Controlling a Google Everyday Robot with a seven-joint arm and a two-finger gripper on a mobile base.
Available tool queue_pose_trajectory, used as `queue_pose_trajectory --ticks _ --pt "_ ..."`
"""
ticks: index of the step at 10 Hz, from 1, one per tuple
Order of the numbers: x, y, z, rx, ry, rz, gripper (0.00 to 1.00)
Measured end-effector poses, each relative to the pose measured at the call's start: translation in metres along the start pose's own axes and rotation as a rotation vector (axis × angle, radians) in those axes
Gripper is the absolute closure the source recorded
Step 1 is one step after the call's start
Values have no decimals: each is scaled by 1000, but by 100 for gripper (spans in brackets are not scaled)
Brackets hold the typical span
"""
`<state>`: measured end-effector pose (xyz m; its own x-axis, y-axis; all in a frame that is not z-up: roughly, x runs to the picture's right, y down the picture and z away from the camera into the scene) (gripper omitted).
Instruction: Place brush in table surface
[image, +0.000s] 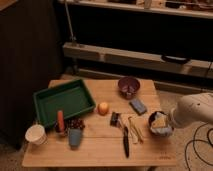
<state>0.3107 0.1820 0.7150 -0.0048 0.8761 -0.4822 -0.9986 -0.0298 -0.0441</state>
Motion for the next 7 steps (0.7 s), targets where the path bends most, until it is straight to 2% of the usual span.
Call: queue_pose_trajectory --ticks 1,3,6,7 --pt "0 1 -1 1 -1 -4 20" --pt "4 14 -10 19 -3 -56 20" --pt "-1 73 -20 71 -6 -156 20" --pt "-5 94 -22 101 -1 -200 20"
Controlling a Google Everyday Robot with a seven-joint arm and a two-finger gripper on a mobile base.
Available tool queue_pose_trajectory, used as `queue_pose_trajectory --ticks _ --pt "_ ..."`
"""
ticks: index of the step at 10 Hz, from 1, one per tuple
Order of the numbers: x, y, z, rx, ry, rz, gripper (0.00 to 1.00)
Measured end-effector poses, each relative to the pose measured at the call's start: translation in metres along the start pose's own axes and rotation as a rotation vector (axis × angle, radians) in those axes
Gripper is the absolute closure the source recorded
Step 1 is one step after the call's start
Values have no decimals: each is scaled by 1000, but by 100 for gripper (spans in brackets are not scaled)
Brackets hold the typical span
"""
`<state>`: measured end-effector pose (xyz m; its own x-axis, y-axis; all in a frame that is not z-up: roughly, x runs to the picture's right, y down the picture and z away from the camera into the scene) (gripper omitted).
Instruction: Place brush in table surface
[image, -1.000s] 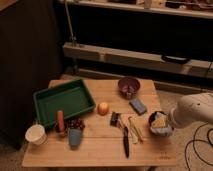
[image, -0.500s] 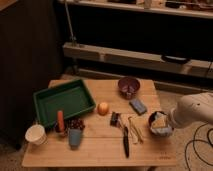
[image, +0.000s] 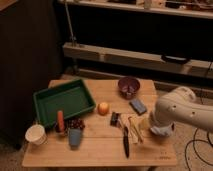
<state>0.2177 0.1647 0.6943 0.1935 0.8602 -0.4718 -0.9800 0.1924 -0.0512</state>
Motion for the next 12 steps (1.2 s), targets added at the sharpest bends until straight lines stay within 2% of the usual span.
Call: queue_pose_trajectory --ticks 1,2,4,9,10,12 --pt "-10 21 -3 31 -1 -53 20" --pt "-13 28 -4 50 0 -76 20" --pt "-13 29 -5 57 1 -82 20" --pt "-14 29 -5 54 2 -83 20" --pt "-14 30 -5 43 0 -96 20" --pt "-24 44 -15 5 -27 -175 20"
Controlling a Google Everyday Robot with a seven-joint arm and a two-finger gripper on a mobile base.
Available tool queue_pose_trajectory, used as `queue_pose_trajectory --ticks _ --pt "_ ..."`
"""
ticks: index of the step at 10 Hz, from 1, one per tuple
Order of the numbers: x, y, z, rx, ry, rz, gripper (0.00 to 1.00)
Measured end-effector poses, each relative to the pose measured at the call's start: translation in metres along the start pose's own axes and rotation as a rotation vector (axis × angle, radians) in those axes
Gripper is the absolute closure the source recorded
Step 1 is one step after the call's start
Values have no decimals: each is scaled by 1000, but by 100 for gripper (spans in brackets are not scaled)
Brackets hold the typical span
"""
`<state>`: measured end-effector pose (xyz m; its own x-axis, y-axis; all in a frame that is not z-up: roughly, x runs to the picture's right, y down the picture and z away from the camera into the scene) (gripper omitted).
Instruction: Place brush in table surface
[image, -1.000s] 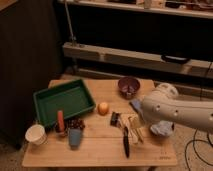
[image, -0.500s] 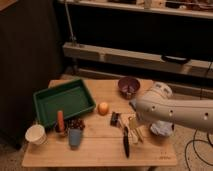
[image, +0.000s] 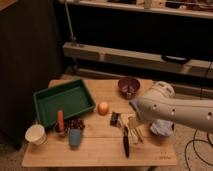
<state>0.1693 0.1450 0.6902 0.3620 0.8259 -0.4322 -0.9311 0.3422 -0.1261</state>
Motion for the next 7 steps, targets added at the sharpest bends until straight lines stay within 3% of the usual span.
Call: queue_pose_trajectory --ticks 3,5,7 --pt "-37 39 -11 -29 -19 -136 20" --pt "-52 61 -14 -36 1 -234 20" --pt "-56 68 -14 -26 31 -276 20"
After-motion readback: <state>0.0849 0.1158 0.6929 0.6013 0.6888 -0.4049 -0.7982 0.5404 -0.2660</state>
